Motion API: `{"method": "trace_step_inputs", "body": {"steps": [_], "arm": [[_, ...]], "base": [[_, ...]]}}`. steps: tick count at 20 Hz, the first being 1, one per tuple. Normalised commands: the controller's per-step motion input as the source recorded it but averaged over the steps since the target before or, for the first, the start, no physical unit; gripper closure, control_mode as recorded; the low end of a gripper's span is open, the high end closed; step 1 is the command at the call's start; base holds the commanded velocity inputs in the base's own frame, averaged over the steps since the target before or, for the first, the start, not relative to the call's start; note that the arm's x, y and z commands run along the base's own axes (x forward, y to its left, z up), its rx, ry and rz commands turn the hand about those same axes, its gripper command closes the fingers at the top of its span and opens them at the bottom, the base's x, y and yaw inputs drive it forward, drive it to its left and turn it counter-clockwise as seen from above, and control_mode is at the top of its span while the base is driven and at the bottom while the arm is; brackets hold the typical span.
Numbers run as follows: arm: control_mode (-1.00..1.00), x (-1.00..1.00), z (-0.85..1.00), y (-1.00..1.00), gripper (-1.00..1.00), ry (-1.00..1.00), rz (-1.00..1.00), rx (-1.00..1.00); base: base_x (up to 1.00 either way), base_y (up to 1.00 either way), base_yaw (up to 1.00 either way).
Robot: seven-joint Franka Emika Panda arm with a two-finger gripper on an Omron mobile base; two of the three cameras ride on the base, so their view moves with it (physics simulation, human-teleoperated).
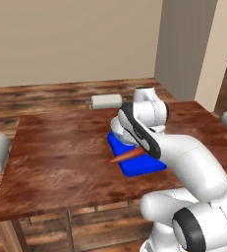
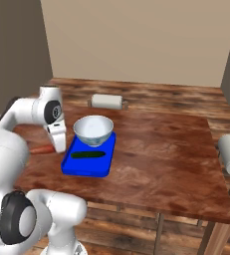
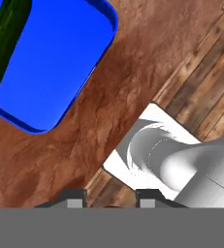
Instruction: Place the two vegetables and bowl onto the tray for setting up a vegetable dip station.
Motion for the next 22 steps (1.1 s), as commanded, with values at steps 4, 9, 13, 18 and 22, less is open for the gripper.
{"method": "trace_step_inputs", "body": {"steps": [4,9,13,18,22], "arm": [[-1.00,-0.05,0.00,-0.40,1.00,0.00,-0.20,-0.04],[-1.00,-0.01,0.00,-0.41,1.00,0.00,-0.17,-0.06],[-1.00,-0.01,0.00,-0.39,1.00,0.00,-0.12,-0.06],[-1.00,0.00,-0.03,-0.31,1.00,0.00,-0.07,-0.04],[-1.00,0.00,-0.09,-0.11,1.00,0.00,-0.02,-0.04]], "base": [[0.00,0.00,0.00],[0.00,0.00,0.00],[0.00,0.00,0.00],[0.00,0.00,0.00],[0.00,0.00,0.00]]}}
